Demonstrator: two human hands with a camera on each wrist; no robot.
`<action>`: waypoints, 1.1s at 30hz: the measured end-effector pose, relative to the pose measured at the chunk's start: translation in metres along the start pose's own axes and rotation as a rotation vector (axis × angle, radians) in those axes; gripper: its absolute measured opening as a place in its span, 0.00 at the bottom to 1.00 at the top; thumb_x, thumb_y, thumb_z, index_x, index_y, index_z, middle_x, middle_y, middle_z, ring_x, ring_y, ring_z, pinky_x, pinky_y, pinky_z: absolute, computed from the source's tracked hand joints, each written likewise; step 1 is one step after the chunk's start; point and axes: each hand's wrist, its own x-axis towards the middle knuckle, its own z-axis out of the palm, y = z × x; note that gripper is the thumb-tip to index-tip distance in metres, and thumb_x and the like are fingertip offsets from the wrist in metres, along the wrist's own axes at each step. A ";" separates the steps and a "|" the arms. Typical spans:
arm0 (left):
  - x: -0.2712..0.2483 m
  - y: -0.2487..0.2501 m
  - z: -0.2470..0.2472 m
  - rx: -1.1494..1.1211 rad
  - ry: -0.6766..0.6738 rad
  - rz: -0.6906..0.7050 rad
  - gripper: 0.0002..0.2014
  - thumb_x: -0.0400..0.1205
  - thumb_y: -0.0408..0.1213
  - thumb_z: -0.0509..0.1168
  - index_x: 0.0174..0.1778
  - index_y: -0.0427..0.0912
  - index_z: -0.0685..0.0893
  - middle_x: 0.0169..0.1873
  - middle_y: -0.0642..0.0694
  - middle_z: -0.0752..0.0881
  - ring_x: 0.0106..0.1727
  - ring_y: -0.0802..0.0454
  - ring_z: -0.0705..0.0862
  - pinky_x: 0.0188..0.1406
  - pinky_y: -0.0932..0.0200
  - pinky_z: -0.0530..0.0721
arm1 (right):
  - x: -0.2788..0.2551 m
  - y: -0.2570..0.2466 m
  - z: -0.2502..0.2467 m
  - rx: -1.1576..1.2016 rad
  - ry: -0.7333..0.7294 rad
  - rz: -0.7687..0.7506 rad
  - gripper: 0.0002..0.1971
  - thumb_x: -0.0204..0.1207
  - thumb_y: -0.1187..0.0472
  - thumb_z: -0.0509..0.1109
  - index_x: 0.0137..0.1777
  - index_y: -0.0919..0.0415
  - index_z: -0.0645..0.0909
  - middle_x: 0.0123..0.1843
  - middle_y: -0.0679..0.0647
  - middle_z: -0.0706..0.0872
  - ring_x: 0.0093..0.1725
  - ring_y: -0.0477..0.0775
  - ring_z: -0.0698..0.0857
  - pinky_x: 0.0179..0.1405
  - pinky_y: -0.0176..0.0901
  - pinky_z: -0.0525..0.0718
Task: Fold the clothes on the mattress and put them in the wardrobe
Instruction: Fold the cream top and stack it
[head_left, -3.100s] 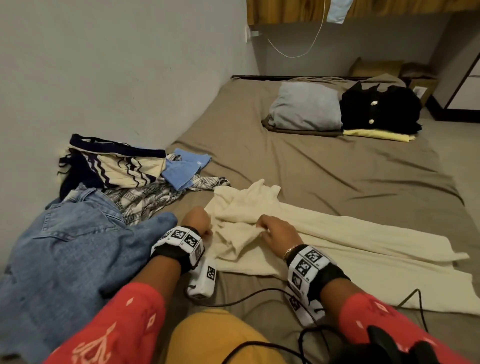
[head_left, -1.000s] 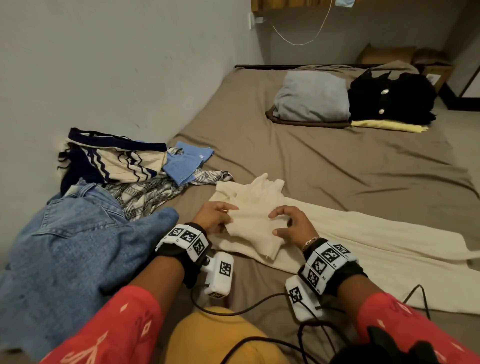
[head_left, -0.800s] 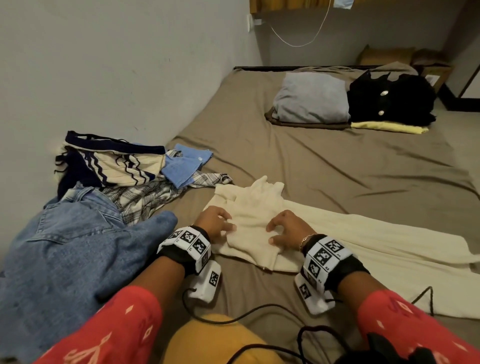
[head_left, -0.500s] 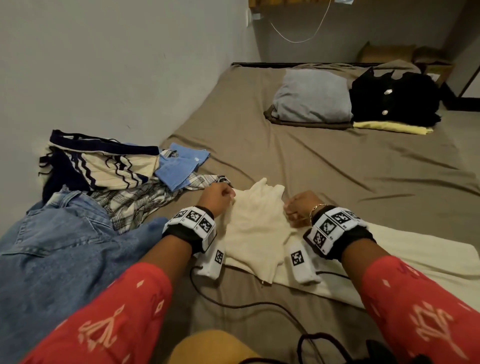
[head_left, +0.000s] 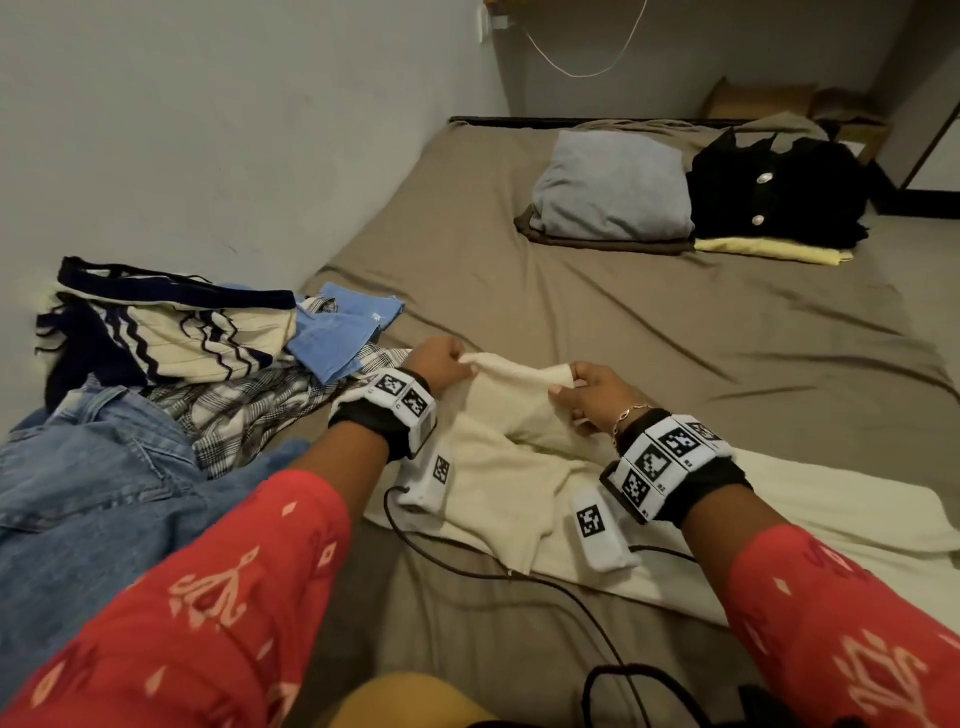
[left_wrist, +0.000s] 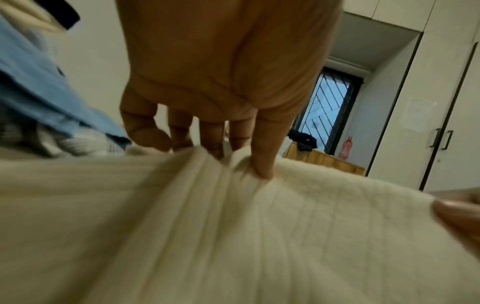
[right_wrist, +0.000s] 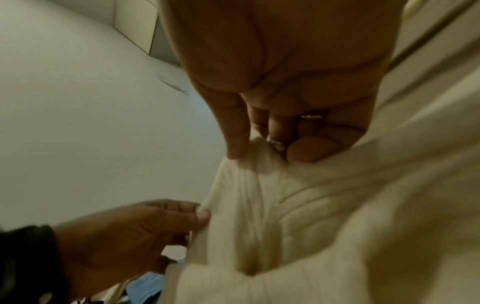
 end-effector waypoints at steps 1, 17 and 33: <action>0.000 0.004 -0.007 -0.033 0.029 0.048 0.11 0.81 0.36 0.65 0.51 0.30 0.81 0.45 0.31 0.83 0.46 0.39 0.83 0.33 0.58 0.71 | -0.001 -0.003 -0.002 0.018 0.024 -0.047 0.03 0.79 0.65 0.65 0.51 0.60 0.75 0.31 0.51 0.77 0.27 0.49 0.73 0.23 0.38 0.72; -0.064 -0.033 0.012 -0.024 -0.103 0.072 0.08 0.77 0.31 0.69 0.49 0.46 0.82 0.31 0.49 0.75 0.32 0.52 0.76 0.34 0.60 0.74 | -0.045 0.026 0.027 -0.854 0.025 -0.109 0.24 0.79 0.55 0.63 0.75 0.50 0.65 0.70 0.60 0.68 0.68 0.65 0.70 0.66 0.50 0.73; -0.066 -0.034 0.020 -0.272 0.134 -0.096 0.15 0.74 0.21 0.67 0.34 0.49 0.77 0.28 0.46 0.76 0.35 0.47 0.75 0.32 0.59 0.71 | -0.063 0.033 0.006 -0.234 0.030 -0.137 0.15 0.71 0.75 0.62 0.48 0.64 0.88 0.46 0.56 0.87 0.49 0.50 0.82 0.51 0.34 0.74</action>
